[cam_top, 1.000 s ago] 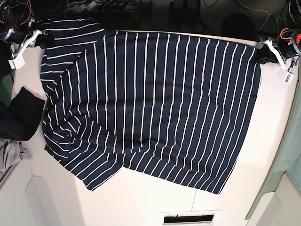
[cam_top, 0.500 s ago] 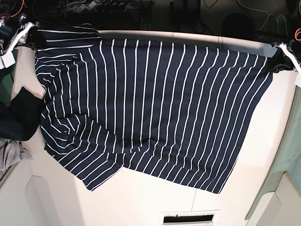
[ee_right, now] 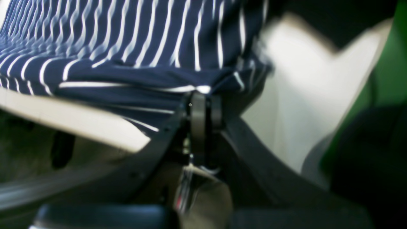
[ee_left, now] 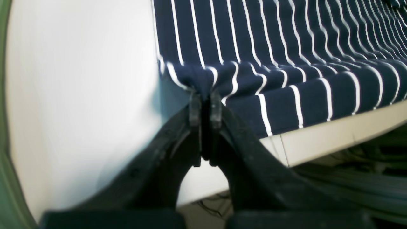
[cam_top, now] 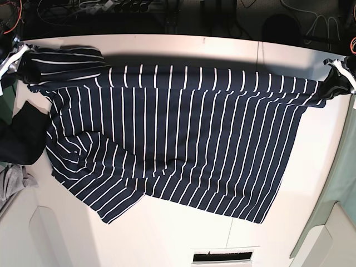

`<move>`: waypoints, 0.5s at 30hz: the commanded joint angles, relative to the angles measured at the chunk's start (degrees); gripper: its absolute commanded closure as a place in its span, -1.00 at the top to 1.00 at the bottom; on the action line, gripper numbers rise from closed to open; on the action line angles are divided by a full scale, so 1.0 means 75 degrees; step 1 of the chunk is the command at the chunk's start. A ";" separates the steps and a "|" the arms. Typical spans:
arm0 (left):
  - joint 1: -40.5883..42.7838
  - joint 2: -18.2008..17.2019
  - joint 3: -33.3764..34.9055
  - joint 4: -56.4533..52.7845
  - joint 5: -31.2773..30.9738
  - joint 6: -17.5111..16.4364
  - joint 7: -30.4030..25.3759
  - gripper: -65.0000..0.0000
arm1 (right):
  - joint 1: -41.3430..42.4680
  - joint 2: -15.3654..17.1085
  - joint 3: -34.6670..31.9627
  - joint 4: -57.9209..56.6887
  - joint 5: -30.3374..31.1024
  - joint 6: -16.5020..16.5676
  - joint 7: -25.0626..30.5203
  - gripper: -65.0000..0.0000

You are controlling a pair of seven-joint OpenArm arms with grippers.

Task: Layout the t-shirt on the table in an organized manner, then fold the t-shirt properly
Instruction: 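Lift the shirt edge with both grippers and pull it taut between them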

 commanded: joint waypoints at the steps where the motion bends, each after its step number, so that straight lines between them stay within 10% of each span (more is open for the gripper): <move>1: -0.0131 -0.0108 -0.0041 0.0050 0.0029 0.0022 -0.0207 -1.00 | 0.0198 0.0125 0.0087 -0.0023 -0.0029 -0.0052 0.0274 -1.00; 15: -0.3080 -0.0093 0.2343 -0.2028 0.1664 0.0408 -0.0962 -1.00 | 0.3194 0.0125 -0.0475 -0.2757 -0.0300 -0.0064 0.0493 -1.00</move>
